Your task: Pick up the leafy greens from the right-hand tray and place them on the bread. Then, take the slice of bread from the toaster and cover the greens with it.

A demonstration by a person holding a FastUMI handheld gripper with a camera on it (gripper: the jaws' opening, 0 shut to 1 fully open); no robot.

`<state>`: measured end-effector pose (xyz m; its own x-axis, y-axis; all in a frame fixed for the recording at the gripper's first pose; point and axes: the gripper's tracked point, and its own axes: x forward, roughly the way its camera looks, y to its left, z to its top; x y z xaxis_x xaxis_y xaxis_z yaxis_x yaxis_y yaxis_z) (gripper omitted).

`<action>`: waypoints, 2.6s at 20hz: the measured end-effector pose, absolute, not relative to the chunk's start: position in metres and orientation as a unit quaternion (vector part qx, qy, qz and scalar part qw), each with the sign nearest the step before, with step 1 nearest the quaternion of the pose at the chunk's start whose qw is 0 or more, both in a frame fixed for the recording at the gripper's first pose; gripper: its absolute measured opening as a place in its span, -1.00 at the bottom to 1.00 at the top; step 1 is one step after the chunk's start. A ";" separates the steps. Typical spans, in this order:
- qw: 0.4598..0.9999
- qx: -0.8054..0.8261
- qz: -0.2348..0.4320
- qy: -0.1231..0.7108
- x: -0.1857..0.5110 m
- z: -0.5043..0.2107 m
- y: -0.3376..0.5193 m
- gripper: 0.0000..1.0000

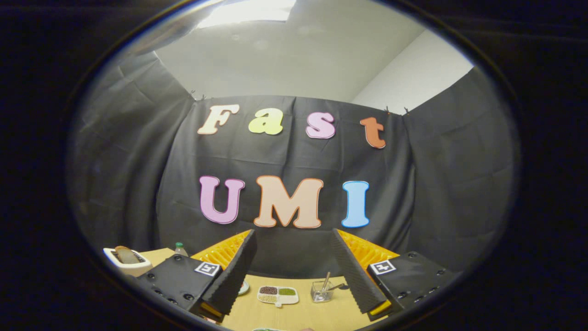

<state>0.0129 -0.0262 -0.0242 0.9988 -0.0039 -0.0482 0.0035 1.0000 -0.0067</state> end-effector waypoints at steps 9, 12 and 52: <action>0.990 -0.026 0.091 0.101 0.028 -0.081 -0.024 1.00; 0.982 -0.032 0.126 0.139 0.027 -0.110 -0.021 1.00; 0.690 -0.181 0.430 0.554 -0.134 -0.445 -0.004 0.99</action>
<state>-0.1341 -0.0041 -0.4449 0.0164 0.3932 -0.9193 -0.7940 0.5639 0.2270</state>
